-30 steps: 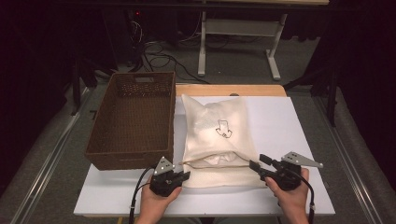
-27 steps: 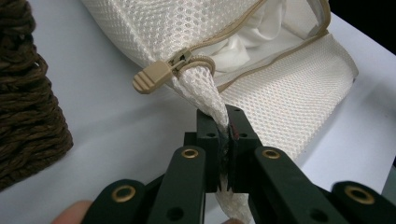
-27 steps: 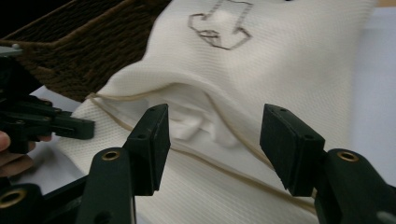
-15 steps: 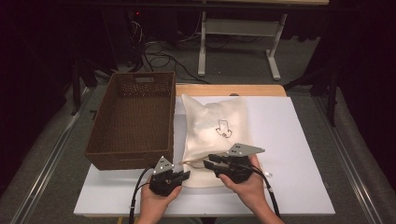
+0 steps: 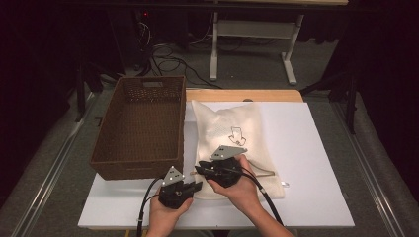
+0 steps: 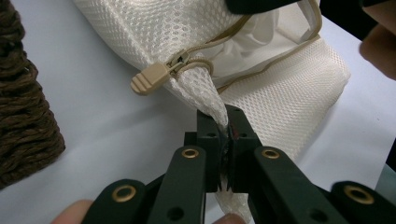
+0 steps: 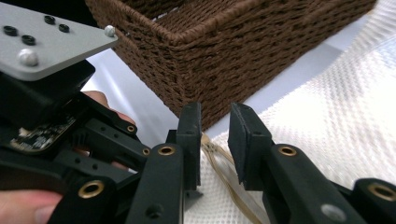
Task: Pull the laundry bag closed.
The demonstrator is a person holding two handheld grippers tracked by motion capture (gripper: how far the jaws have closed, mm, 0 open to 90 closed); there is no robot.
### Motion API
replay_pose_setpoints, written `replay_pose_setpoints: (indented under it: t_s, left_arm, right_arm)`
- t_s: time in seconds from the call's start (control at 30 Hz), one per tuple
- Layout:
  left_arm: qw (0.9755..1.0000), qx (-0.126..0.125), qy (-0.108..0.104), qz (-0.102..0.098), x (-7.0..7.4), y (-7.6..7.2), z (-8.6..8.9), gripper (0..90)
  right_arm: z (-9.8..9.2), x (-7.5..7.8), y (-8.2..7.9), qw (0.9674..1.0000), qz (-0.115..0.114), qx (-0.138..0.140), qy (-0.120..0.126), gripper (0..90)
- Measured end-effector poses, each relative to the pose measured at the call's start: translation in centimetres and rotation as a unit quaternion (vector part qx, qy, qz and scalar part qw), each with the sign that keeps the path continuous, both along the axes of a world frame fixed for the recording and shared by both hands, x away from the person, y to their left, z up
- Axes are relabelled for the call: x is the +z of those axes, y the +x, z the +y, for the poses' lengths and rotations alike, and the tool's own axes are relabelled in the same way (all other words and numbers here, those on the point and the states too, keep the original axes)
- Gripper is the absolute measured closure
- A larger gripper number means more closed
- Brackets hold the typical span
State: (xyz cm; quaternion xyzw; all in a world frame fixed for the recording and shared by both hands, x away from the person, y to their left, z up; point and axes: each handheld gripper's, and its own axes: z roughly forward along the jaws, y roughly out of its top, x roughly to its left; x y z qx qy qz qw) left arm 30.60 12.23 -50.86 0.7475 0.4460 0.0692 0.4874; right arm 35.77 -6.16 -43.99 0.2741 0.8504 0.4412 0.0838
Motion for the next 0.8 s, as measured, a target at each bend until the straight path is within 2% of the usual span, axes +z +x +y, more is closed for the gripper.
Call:
replay_pose_setpoints:
  t_s: [0.2, 0.3, 0.47, 0.7, 0.8]
  left_arm:
    - [1.0, -0.002, 0.002, -0.004, 0.0, 0.0, -0.1, 86.3]
    - [0.9999, -0.006, 0.007, -0.005, 0.0, -0.1, 0.0, 86.3]
    - [0.9999, -0.006, 0.01, -0.009, -0.1, -0.1, 0.0, 86.3]
    - [0.9999, -0.008, 0.009, -0.01, -0.1, -0.1, 0.1, 86.3]
    - [0.9999, -0.01, 0.009, -0.01, 0.0, -0.1, 0.1, 86.3]
  right_arm:
    - [2.0, -0.5, 0.6, 0.9993, -0.009, 0.024, -0.026, 77.3]
    - [2.7, -0.9, 1.1, 0.9988, 0.008, 0.033, -0.036, 77.0]
    - [3.4, -1.4, 1.5, 0.997, 0.01, 0.054, -0.055, 76.2]
    - [3.9, -2.0, 1.6, 0.996, 0.012, 0.055, -0.069, 74.6]
    - [4.0, -2.1, 1.8, 0.9952, 0.005, 0.059, -0.079, 73.8]
